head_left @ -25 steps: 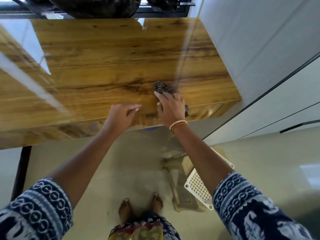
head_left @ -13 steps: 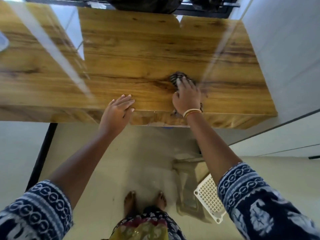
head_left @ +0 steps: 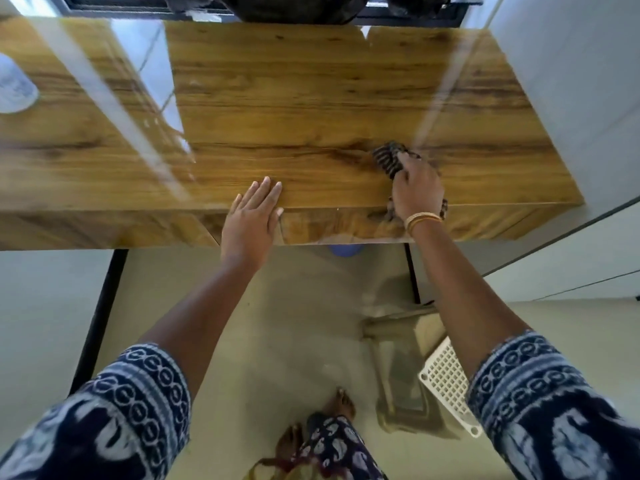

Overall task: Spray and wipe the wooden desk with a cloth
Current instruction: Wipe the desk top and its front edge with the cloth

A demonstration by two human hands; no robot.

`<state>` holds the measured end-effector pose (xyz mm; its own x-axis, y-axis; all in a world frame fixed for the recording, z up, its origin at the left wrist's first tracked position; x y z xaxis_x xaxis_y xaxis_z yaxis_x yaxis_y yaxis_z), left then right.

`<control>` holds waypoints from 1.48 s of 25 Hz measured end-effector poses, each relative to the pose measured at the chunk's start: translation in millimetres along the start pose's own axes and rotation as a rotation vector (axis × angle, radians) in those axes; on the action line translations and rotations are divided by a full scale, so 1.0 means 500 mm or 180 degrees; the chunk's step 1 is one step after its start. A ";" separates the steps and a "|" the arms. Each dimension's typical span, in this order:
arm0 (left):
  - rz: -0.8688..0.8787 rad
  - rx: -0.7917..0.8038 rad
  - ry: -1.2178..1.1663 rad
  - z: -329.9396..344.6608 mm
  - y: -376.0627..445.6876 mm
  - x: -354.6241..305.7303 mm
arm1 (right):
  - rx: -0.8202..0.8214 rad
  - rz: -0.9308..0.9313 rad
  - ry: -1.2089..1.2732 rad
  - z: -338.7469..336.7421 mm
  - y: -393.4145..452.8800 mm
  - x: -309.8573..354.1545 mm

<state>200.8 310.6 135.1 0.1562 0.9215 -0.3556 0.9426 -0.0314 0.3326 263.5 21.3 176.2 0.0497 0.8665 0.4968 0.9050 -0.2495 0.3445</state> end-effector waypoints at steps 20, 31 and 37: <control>0.0987 -0.3453 0.0236 0.119 -0.008 0.020 | -0.3155 -0.2681 0.0225 0.190 -0.172 0.051; 0.1712 -0.2633 0.0404 0.174 0.010 -0.158 | -0.3176 -0.2509 -0.0077 0.284 -0.171 -0.221; 0.1792 -0.2417 0.0202 0.211 0.027 -0.252 | -0.3646 -0.0711 0.0838 0.159 -0.063 -0.473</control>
<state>224.9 153.1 92.6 0.4920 0.8677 0.0709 0.2861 -0.2380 0.9282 257.0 -141.1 -15.5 -0.2696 0.8579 0.4374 -0.0267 -0.4607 0.8871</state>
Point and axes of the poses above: each hand's wrist, its own y-axis towards the middle knuckle, its own z-axis out of the palm, x = y × z, the point moved 4 cm from there along y, towards the middle knuckle, and after that the axes turned 6 degrees about -x, right-handed, at the moved point
